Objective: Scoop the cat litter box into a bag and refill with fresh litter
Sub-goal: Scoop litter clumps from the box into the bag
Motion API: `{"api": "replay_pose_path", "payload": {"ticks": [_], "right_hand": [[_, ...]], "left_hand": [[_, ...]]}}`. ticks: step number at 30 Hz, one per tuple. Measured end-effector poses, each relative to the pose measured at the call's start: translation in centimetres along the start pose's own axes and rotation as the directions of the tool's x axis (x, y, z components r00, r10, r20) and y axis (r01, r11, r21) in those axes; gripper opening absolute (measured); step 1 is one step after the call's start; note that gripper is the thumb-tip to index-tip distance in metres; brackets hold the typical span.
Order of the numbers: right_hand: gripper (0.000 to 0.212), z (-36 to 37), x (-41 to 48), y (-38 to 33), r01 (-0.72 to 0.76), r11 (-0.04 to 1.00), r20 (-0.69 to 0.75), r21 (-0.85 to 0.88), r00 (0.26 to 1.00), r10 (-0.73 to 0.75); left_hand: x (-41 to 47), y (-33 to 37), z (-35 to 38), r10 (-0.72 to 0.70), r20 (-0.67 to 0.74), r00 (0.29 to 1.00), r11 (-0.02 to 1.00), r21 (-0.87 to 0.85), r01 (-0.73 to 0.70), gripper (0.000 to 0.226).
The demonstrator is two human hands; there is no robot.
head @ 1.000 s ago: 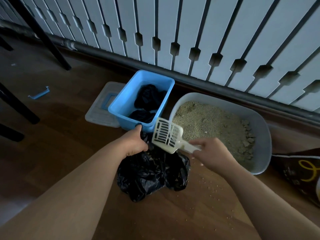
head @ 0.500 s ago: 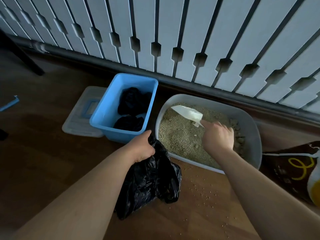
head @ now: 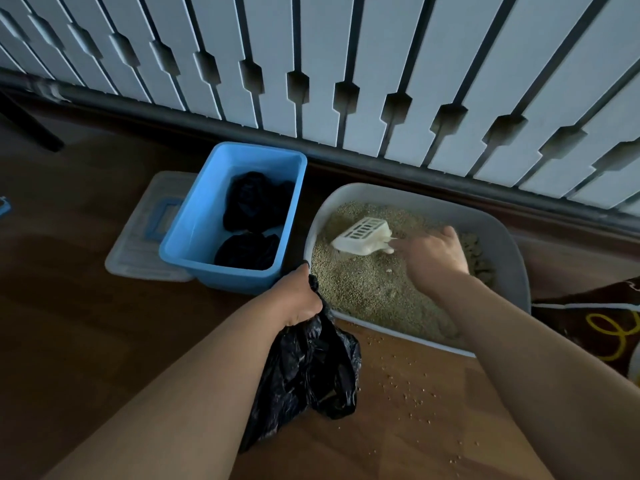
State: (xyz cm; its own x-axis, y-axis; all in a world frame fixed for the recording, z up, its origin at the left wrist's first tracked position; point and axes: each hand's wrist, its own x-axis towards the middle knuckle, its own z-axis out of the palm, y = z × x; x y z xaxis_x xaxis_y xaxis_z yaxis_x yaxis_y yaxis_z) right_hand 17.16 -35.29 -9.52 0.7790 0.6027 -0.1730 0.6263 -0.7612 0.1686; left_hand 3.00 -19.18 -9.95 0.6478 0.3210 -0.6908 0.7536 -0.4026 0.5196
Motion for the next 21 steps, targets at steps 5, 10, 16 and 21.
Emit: {"api": "replay_pose_path", "payload": {"ticks": [5, 10, 16, 21], "right_hand": [[0.051, -0.6, -1.9, 4.6, -0.090, 0.990, 0.018, -0.111, 0.996, 0.093], [0.049, -1.1, -0.3, 3.4, -0.221, 0.974, -0.028, -0.045, 0.975, 0.220], [0.046, -0.6, 1.2, -0.6, -0.132, 0.990, 0.024, -0.050, 0.991, 0.133], [0.042, -0.5, -2.2, 0.2, -0.106, 0.991, 0.077, -0.084, 0.991, 0.112]], "left_hand": [[0.4, 0.2, 0.0, -0.022, 0.013, 1.000, 0.999, 0.029, 0.022, 0.073], [0.5, -0.1, 0.1, -0.020, -0.020, 1.000, 1.000, -0.001, 0.020, 0.081], [0.5, 0.0, 0.6, 0.009, -0.034, 0.999, 1.000, 0.030, -0.008, 0.081], [0.8, 0.1, 1.2, 0.050, -0.109, 0.993, 0.997, 0.067, -0.043, 0.067]]}}
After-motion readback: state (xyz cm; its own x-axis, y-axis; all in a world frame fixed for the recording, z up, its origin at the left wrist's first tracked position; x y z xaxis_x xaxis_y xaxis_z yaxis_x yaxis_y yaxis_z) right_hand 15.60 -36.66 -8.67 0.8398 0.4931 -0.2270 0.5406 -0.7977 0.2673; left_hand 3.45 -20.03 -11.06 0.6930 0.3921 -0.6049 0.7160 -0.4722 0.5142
